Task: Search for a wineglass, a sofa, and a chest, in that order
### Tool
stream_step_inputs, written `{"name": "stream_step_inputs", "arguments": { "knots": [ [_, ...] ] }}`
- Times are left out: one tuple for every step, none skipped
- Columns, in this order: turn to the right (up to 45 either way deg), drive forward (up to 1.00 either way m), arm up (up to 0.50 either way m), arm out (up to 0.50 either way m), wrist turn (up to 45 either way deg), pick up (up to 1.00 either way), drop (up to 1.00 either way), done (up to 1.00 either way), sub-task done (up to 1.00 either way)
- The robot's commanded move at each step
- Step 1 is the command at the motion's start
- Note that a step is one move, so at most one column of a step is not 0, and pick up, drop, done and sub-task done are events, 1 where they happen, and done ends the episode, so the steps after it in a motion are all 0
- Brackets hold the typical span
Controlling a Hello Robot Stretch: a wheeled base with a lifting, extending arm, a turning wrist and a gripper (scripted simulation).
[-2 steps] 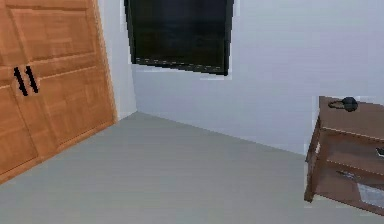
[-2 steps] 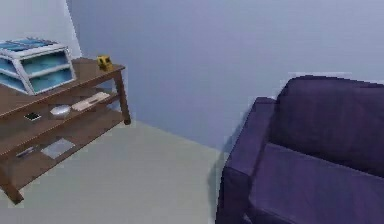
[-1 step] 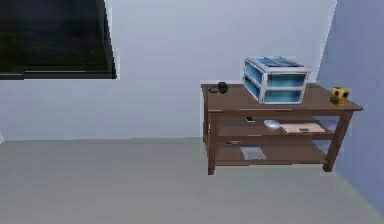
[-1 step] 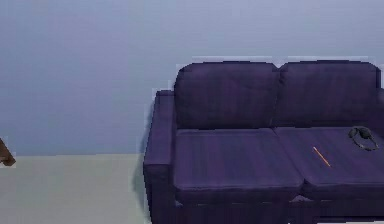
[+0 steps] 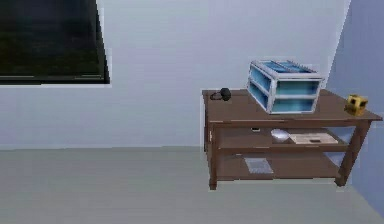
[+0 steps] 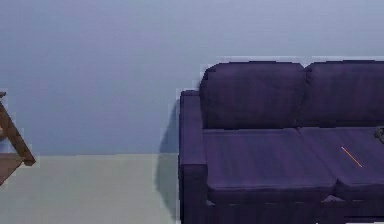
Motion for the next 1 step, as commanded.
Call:
{"name": "stream_step_inputs", "arguments": {
  "knots": [
    [15.0, 0.00, 0.00, 0.00, 0.0, 0.00, 0.00, 0.00, 0.00]
  ]
}}
